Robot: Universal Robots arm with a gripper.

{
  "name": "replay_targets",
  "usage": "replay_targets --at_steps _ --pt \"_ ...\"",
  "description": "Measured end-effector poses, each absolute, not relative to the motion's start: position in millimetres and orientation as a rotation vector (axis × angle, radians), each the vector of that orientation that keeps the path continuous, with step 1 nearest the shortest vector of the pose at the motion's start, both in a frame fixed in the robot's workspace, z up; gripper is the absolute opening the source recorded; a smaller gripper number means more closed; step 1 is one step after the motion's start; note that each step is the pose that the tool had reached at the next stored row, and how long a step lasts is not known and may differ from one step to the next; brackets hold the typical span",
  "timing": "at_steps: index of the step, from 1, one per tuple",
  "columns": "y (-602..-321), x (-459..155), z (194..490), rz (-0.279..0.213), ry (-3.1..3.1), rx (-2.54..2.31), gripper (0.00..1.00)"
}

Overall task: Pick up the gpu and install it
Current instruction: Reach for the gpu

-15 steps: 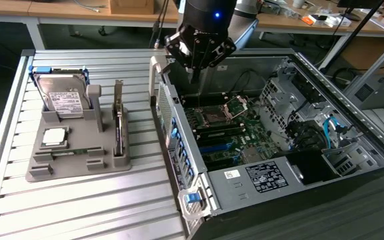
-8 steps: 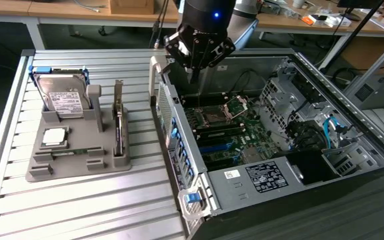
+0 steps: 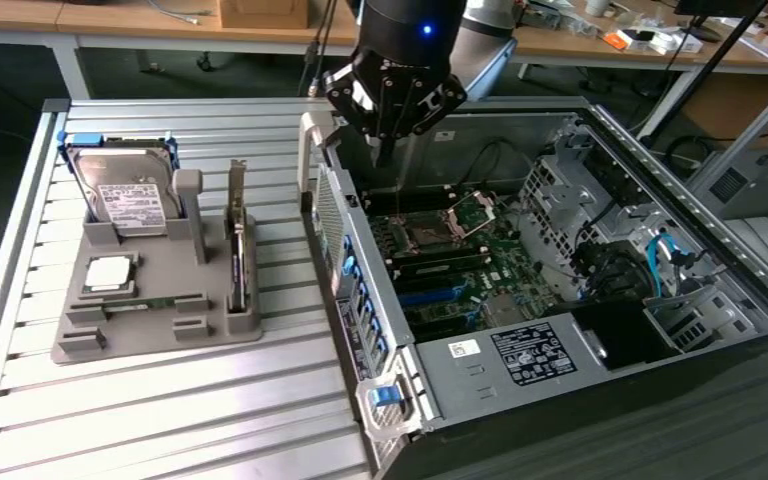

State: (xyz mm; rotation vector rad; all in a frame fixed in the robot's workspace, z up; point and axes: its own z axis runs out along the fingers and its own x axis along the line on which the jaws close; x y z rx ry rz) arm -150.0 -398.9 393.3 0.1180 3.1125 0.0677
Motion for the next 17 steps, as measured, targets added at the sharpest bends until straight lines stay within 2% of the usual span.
replay_targets --at_steps 17 --pt "-398.9 -157.3 393.3 0.068 3.113 0.118 0.11"
